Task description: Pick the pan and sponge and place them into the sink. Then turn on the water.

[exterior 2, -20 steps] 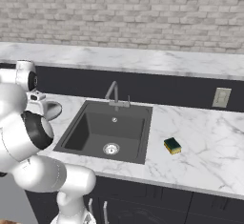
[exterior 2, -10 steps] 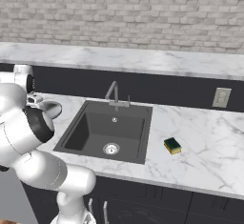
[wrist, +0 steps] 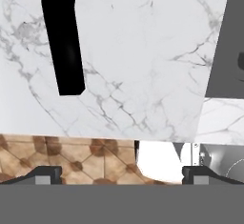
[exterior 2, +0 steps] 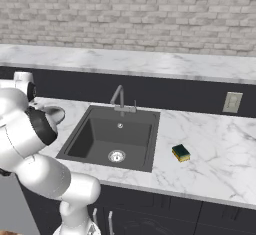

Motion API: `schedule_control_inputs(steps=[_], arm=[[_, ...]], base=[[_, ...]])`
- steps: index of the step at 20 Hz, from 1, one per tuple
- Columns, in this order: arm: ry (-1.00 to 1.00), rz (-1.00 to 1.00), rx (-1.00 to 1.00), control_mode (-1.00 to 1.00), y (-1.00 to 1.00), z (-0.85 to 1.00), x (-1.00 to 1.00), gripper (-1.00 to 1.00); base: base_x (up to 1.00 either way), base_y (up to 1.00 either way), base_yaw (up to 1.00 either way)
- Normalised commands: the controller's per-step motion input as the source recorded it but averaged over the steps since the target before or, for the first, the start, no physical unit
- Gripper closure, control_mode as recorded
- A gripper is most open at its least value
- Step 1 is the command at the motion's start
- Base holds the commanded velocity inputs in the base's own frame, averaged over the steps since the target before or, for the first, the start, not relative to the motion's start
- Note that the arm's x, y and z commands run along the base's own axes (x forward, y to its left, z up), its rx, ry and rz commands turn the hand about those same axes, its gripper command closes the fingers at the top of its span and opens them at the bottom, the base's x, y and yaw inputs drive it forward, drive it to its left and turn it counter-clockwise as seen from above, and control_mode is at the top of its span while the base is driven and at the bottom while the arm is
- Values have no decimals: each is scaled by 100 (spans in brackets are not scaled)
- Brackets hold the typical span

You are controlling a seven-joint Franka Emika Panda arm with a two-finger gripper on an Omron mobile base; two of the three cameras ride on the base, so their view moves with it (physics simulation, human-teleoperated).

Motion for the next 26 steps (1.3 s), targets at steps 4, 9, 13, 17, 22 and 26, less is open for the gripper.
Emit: schedule_control_inputs(steps=[4,9,13,17,22,26], arm=[[0,0,0,-100,10,-13,0,-100],[0,1,0,-100,9,-7,0,-100],[-2,2,0,-100,8,-7,4,-100],[-4,3,0,-100,7,-7,5,-100],[-2,3,0,-100,7,-9,6,-100],[-2,3,0,-100,6,-11,5,-100]], base=[[0,0,0],[0,0,0],[0,0,0],[0,0,0],[0,0,0],[0,0,0]])
